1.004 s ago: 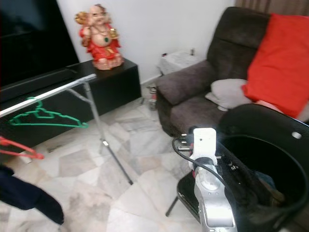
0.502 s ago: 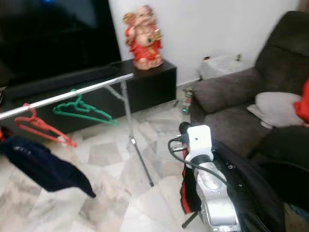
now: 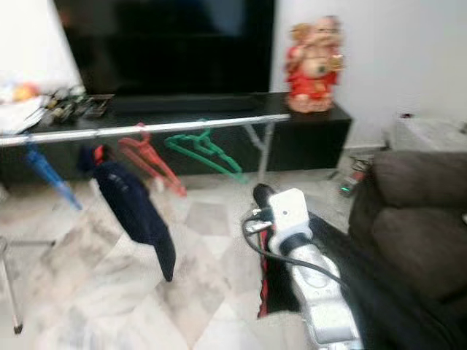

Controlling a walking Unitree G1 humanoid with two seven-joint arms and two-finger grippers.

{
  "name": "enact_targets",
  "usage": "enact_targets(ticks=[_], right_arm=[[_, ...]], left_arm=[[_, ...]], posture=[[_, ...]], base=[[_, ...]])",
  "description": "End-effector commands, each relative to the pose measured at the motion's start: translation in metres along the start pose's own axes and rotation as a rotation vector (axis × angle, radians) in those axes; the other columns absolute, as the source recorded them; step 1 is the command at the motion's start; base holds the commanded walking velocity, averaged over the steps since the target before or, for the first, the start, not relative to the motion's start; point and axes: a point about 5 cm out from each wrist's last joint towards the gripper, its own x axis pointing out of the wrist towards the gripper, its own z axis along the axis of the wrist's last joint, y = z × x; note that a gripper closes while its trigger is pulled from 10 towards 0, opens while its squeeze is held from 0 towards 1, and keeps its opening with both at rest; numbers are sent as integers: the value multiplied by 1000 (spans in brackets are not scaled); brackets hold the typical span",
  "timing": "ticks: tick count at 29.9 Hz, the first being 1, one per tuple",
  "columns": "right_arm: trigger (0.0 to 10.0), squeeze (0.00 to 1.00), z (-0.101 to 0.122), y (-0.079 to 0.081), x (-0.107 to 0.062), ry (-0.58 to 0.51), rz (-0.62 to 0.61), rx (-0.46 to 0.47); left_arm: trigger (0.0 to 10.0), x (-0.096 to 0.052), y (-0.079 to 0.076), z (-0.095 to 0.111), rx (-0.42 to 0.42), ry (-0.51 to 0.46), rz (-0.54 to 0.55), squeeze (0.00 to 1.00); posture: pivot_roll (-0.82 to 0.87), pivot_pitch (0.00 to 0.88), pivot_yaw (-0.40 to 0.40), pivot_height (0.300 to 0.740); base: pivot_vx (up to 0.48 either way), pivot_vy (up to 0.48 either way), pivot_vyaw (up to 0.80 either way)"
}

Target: Hang hanger

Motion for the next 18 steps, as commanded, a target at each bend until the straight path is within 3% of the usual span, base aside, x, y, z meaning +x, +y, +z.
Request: enact_targets(ticks=[1,8,10,11,12,13,15,16,18], right_arm=[[10000,0,11,-1,1,-43,31,-22],[10000,0,12,1,1,-61,78,-39],[10000,0,-7,-17,2,19,-14,1],[10000,0,-7,-17,2,19,-14,1],[10000,0,-25,-32,0,107,-110,5],[10000,0,-40,-42,-4,160,-191,60],[10000,0,-53,-47,-8,207,-249,124],[10000,0,-69,-48,-13,262,-298,214],[10000,0,-83,-41,-16,303,-289,286]], left_arm=[[10000,-1,-6,-3,-25,9,-2,0],[10000,-3,-12,-8,-60,19,3,0],[10000,-3,-13,-9,-67,19,0,0],[10000,-3,-13,-9,-67,19,0,0],[10000,-3,-13,-9,-68,16,1,0],[10000,-3,-12,-9,-70,10,5,0],[10000,-3,-10,-9,-71,6,10,0],[10000,-3,-8,-8,-74,0,21,0],[10000,-3,-5,-8,-79,-5,33,0]], posture=[[-12,0,-8,740],[5,0,-26,740],[10,0,-23,740],[10,0,-23,740],[26,0,-19,740],[35,0,-18,740],[47,0,-19,740],[52,0,-19,740],[62,0,-15,740]], base=[[0,0,763],[0,0,763],[0,0,347],[0,0,0],[0,0,0],[0,0,0],[0,0,0],[0,0,0],[0,0,0]])
